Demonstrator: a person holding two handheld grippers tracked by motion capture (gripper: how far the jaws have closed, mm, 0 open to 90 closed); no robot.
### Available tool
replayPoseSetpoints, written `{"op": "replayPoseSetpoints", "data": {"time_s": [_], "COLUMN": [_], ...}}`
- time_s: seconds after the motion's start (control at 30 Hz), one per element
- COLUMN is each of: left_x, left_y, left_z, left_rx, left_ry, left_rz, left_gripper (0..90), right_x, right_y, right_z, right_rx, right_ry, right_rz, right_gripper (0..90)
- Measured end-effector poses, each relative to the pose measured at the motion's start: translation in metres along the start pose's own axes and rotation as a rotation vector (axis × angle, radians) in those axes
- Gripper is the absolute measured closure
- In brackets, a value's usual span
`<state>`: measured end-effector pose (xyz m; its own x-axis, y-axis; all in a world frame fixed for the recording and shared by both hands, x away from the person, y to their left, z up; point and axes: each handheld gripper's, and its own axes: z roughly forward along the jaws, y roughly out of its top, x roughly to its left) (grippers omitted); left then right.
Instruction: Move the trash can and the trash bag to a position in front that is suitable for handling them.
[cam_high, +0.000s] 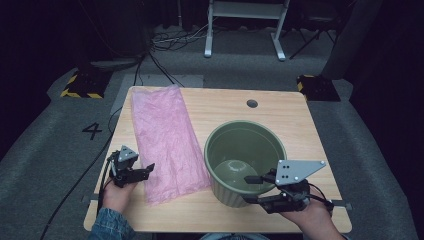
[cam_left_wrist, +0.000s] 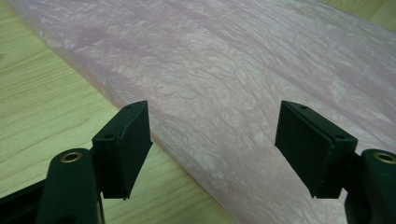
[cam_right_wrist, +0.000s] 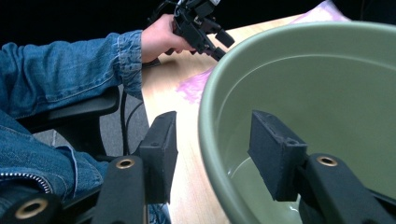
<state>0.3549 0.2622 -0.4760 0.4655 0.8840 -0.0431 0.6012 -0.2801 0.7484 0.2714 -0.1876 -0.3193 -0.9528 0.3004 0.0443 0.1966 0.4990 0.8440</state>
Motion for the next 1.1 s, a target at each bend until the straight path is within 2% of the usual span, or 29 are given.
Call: {"op": "replayPoseSetpoints", "data": {"time_s": [0.13,0.4,0.53,0.57,0.67,0.8,0.83,0.87,1.1], "left_x": [0.006,0.026,0.032,0.033,0.037,0.041,0.042,0.042,0.045], "left_y": [0.006,0.016,0.02,0.021,0.024,0.022,0.022,0.022,0.021], "left_z": [0.004,0.01,0.015,0.016,0.018,0.022,0.023,0.024,0.025], "left_rx": [0.017,0.018,0.032,0.034,0.032,0.032,0.037,0.038,0.032], "left_ry": [0.013,0.022,0.027,0.028,0.031,0.017,0.015,0.014,0.024], "left_rz": [-0.018,-0.07,-0.061,-0.059,-0.04,-0.052,-0.052,-0.054,-0.058], "left_gripper": [26.6,26.3,26.3,26.2,26.1,26.4,26.3,26.3,26.3], "right_x": [-0.003,-0.015,-0.022,-0.026,-0.03,-0.041,-0.048,-0.048,-0.074], "right_y": [0.002,0.004,0.0,-0.003,-0.006,-0.015,-0.021,-0.021,-0.045], "right_z": [-0.007,-0.032,-0.045,-0.051,-0.057,-0.067,-0.071,-0.071,-0.077], "right_rx": [-0.008,-0.026,-0.041,-0.043,-0.042,-0.044,-0.042,-0.042,-0.025], "right_ry": [-0.014,-0.094,-0.14,-0.164,-0.188,-0.237,-0.264,-0.264,-0.34], "right_rz": [0.005,0.012,0.026,0.032,0.046,0.079,0.098,0.098,0.164], "right_gripper": [49.4,47.3,46.4,46.0,45.5,44.7,43.9,43.9,41.2]}}
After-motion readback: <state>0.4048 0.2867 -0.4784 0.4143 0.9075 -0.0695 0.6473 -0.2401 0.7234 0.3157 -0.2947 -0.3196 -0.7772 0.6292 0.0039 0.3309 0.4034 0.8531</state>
